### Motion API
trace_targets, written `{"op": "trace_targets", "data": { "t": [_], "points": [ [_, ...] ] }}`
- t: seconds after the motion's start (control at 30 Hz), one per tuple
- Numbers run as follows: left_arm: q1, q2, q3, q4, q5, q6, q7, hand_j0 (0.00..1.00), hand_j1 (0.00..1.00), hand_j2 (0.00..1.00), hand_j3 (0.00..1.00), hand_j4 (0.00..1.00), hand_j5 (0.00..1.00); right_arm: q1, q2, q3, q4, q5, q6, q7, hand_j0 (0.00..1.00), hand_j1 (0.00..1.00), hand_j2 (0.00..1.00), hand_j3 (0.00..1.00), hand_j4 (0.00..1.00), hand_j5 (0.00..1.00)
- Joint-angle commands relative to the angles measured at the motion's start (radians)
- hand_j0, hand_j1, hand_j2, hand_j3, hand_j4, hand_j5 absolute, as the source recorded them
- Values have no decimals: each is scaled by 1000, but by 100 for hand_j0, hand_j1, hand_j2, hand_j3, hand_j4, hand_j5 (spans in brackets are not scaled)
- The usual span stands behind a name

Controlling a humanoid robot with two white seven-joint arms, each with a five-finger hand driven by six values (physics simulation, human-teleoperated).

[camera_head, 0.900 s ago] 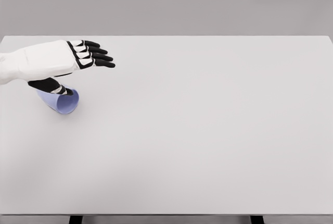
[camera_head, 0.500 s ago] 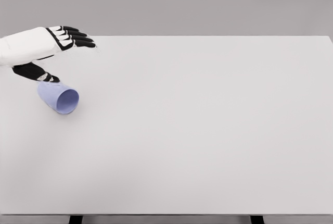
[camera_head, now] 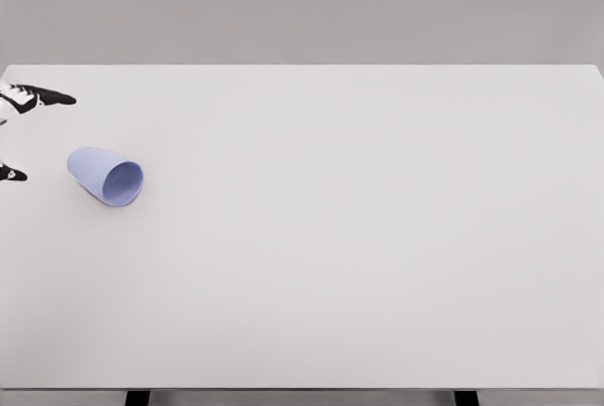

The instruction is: Flip the cup with left arm and place it on the table

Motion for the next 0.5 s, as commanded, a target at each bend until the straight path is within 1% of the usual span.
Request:
{"op": "trace_targets", "data": {
  "t": [0.0,0.03,0.13,0.17,0.2,0.27,0.37,0.47],
  "points": [
    [0,-15,-19,-3,-111,2,8,100,100,100,100,100,100,0,0,0,0,0,0,0,100,100,100,100,100,100],
    [0,-23,-19,-4,-157,2,8,100,100,100,100,100,100,0,0,0,0,0,0,0,100,100,100,100,100,100],
    [-5,-100,-19,1,-160,2,9,100,100,100,100,100,100,0,0,0,0,0,0,0,100,100,100,100,100,100],
    [-5,-109,-20,1,-160,2,9,100,100,100,100,100,100,0,0,0,0,0,0,0,100,100,100,100,100,100],
    [-5,-115,-20,13,-178,2,8,100,100,100,100,100,100,0,0,0,0,0,0,0,100,100,100,100,100,100],
    [-9,-120,-19,20,-256,2,9,100,100,100,100,100,100,0,0,0,0,0,0,0,100,100,100,100,100,100],
    [-9,-120,-20,20,-284,2,9,100,100,100,100,100,100,0,0,0,0,0,0,2,100,100,100,100,100,100],
    [-11,-121,-20,22,-336,2,8,100,100,100,100,100,100,0,0,0,0,0,0,0,100,100,100,100,100,100]
  ]
}}
